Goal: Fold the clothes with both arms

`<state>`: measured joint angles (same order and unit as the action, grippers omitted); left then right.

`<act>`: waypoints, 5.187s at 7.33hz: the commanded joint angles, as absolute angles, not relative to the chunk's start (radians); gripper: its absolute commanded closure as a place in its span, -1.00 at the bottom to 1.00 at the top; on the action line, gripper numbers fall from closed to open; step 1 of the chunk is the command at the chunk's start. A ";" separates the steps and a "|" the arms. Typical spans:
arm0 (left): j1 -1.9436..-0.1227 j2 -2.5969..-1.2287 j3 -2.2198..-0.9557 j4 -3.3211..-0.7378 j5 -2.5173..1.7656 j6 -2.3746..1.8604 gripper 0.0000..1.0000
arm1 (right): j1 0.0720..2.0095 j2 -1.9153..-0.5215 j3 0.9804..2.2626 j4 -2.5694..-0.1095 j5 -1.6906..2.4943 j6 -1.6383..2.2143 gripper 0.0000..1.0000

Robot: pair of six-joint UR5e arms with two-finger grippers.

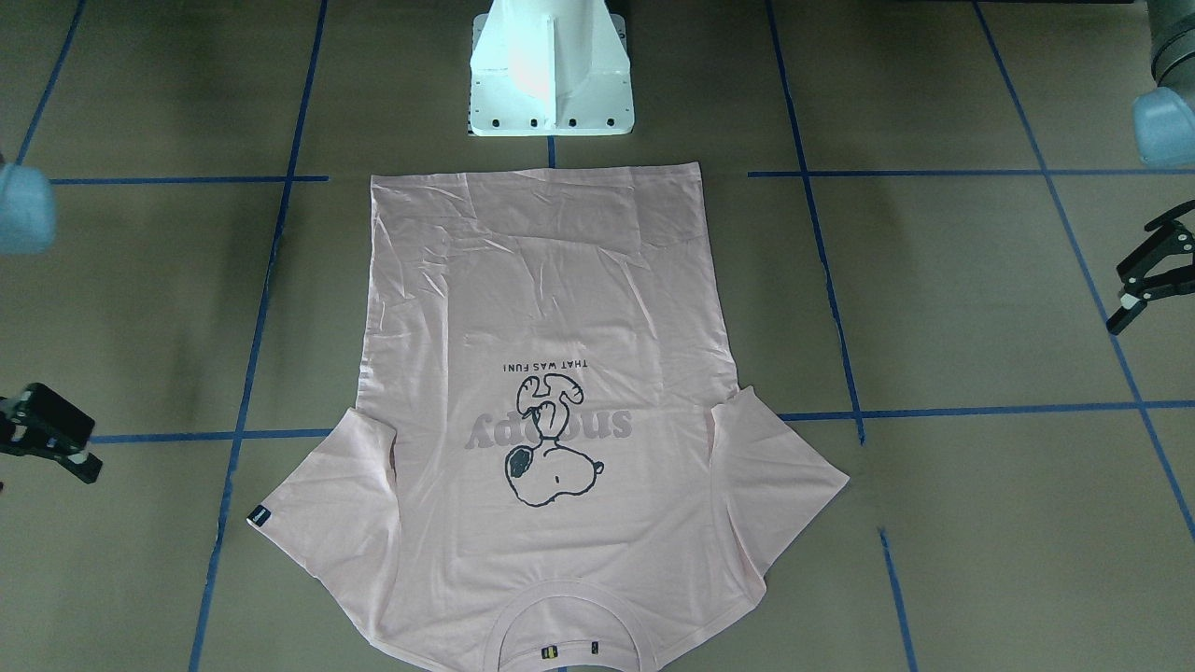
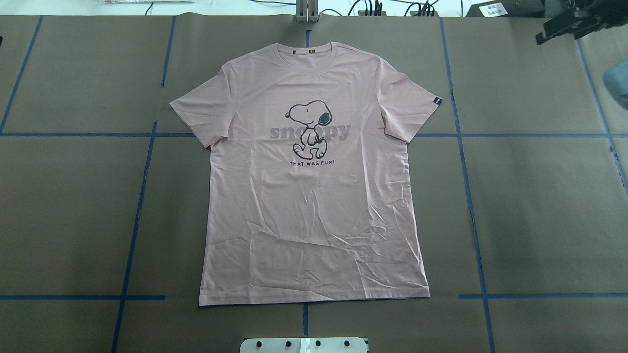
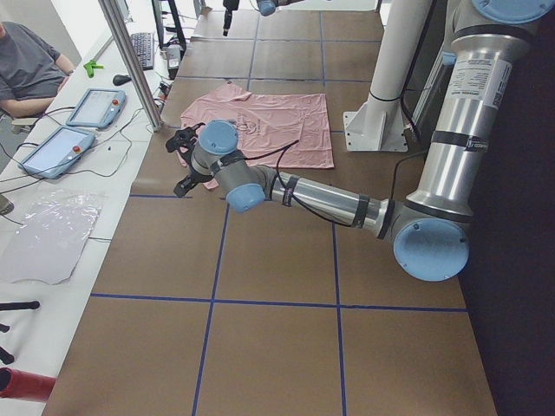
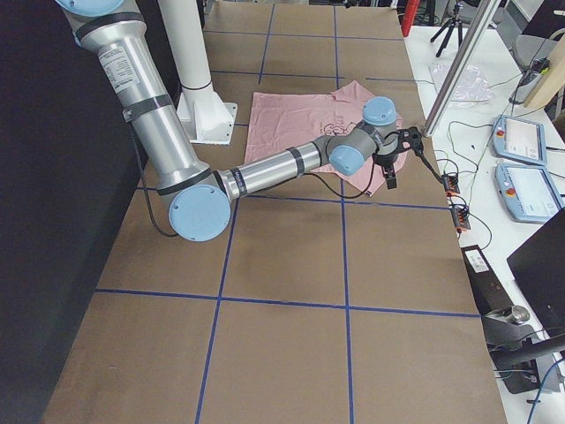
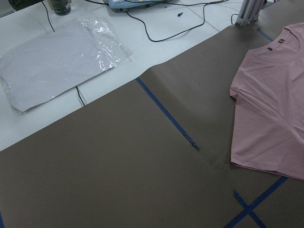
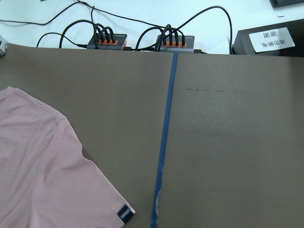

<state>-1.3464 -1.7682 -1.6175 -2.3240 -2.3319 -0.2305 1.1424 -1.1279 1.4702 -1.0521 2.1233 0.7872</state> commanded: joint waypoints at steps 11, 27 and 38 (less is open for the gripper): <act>-1.339 -1.766 -1.624 -2.329 -2.332 -0.230 -1.00 | 0.828 -1.069 1.189 -0.776 1.680 1.094 -0.30; -1.339 -1.759 -1.620 -2.329 -2.332 -0.227 -1.00 | 0.634 -0.746 1.224 -1.161 1.384 1.207 -0.99; -0.890 -2.078 -1.319 -2.332 -1.792 -0.963 -0.43 | 1.155 -1.107 1.364 -0.976 2.184 0.575 -1.00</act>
